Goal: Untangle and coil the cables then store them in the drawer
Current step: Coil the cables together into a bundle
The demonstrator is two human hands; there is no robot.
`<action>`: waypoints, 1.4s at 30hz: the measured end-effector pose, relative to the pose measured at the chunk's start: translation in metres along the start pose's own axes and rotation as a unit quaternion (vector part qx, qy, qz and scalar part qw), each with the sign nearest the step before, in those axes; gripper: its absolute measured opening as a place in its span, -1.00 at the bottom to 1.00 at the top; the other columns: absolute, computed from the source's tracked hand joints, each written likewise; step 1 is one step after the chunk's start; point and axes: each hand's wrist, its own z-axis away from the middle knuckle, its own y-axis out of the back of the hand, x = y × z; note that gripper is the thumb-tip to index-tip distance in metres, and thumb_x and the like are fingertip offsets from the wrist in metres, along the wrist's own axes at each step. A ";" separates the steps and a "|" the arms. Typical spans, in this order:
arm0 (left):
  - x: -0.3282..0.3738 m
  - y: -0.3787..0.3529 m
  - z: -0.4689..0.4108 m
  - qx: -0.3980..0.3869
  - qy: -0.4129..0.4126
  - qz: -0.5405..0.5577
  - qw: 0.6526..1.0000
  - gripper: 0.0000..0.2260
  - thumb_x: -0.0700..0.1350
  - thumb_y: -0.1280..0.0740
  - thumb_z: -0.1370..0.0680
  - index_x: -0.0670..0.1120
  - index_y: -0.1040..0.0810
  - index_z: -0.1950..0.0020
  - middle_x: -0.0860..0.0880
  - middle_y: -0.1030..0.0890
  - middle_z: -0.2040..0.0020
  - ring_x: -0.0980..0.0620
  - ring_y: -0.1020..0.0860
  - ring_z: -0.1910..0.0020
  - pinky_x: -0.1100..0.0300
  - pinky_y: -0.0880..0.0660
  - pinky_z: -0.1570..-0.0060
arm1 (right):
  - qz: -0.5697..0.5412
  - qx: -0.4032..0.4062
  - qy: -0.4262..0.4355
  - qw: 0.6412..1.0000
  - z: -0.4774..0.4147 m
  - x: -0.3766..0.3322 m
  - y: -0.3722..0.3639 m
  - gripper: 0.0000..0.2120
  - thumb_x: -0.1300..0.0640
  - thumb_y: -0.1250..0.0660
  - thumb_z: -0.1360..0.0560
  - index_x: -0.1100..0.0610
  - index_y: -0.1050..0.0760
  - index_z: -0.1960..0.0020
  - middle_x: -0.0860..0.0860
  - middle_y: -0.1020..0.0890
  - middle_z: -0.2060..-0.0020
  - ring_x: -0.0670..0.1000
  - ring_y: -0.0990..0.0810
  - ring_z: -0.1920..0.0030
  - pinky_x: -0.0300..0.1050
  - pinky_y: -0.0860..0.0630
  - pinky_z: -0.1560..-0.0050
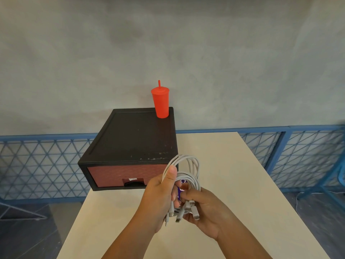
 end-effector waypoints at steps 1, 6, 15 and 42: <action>-0.001 -0.001 0.000 0.009 -0.014 -0.015 1.000 -0.54 0.29 -0.05 -0.36 -0.07 -0.45 0.39 0.06 -0.41 0.59 0.16 -0.44 0.57 0.35 -0.46 0.45 | 0.028 0.026 0.007 0.999 0.000 0.000 -0.001 -0.75 0.25 -0.35 -0.24 0.17 -0.53 0.08 0.18 -0.51 0.26 0.08 -0.51 0.28 -0.08 -0.46 0.21; -0.009 -0.003 -0.003 0.007 -0.067 -0.031 0.997 -0.60 0.25 -0.09 -0.39 -0.05 -0.49 0.29 0.09 -0.42 0.61 0.18 -0.45 0.58 0.40 -0.45 0.47 | 0.204 0.134 0.022 0.969 -0.006 0.003 -0.004 -0.61 0.20 -0.30 -0.19 0.09 -0.50 -0.03 0.26 -0.63 0.13 0.12 -0.61 0.23 0.08 -0.62 0.13; -0.018 -0.005 -0.004 0.021 -0.134 -0.075 0.988 -0.67 0.23 -0.12 -0.37 0.01 -0.51 0.26 0.11 -0.45 0.61 0.16 -0.46 0.60 0.34 -0.47 0.51 | 0.177 0.052 -0.081 0.979 -0.006 -0.002 -0.007 -0.76 0.26 -0.17 -0.45 0.12 -0.48 -0.07 0.07 -0.64 0.33 0.02 -0.64 0.31 -0.13 -0.59 0.24; 0.025 0.024 -0.046 0.146 -0.199 -0.092 0.965 -0.74 0.02 -0.24 -0.55 0.00 -0.51 0.32 0.09 -0.46 0.50 0.26 -0.45 0.58 0.44 -0.32 0.56 | 0.234 -0.030 -0.040 0.971 0.026 -0.041 -0.015 -0.61 0.34 -0.13 -0.34 0.15 -0.49 -0.11 0.07 -0.54 0.46 -0.06 -0.38 0.53 -0.22 -0.31 0.51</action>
